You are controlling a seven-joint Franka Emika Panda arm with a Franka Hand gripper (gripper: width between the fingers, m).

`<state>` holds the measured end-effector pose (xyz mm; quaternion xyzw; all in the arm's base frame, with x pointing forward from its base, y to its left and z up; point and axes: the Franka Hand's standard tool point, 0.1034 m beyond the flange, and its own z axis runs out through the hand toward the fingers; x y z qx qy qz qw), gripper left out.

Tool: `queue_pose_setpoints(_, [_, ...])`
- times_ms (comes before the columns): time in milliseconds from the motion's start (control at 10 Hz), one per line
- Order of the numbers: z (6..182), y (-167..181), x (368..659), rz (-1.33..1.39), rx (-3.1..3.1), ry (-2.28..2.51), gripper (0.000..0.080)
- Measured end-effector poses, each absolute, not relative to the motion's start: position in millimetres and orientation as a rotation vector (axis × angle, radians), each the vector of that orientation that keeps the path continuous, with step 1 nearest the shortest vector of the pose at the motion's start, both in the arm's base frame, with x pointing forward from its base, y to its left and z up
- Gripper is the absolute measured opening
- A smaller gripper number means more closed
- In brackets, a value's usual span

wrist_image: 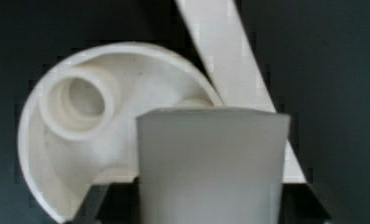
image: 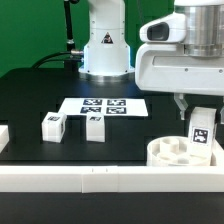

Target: Assemble stool

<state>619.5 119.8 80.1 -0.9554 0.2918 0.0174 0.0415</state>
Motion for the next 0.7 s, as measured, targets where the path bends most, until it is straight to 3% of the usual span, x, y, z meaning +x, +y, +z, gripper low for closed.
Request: queue_pose_setpoints(700, [80.3,125.1,619.0,0.158,-2.466,1.727,0.0335])
